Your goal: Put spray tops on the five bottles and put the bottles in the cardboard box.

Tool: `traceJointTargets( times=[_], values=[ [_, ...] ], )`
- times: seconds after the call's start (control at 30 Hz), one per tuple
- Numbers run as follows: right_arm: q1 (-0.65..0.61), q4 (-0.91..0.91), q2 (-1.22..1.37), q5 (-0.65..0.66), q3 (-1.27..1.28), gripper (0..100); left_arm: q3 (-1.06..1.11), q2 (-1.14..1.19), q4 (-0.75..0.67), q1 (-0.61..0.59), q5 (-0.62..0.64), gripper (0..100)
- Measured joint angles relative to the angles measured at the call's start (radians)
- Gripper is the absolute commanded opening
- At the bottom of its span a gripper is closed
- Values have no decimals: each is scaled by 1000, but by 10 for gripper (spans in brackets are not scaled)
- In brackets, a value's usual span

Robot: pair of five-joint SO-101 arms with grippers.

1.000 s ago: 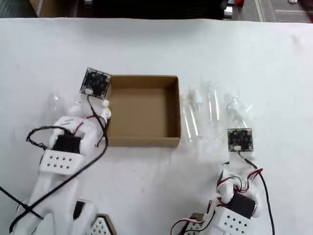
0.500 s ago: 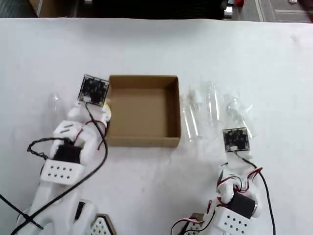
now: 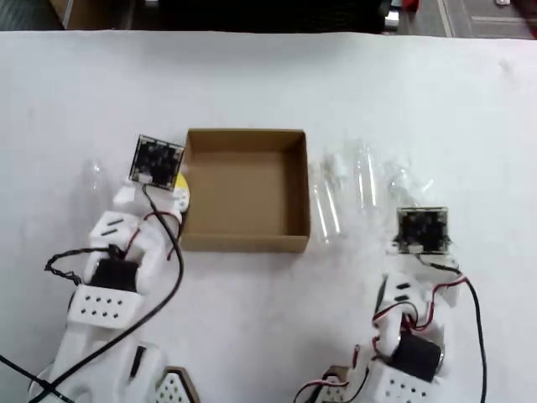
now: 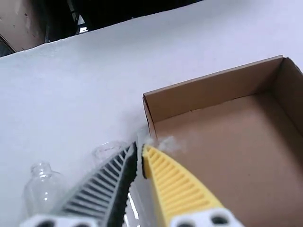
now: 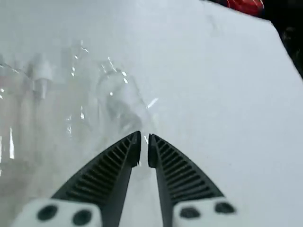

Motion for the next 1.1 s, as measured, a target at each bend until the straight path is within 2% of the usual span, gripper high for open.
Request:
traceJointTargets(
  times=[0.1,0.23,0.47,0.7,0.9,1.1],
  values=[
    [-61,86,18,0,-147,15,0,0,0,0,0,27],
    [-81,101,201,0,-331,15,0,0,0,0,0,27],
    [-87,221,848,0,-781,29,0,0,0,0,0,27],
    [-130,514,1464,-8,-1372,220,0,0,0,0,0,27],
    [-209,646,1861,-8,-1749,222,0,0,0,0,-3,27],
    [-224,744,2173,-8,-2036,222,0,0,0,0,-3,27]
  ],
)
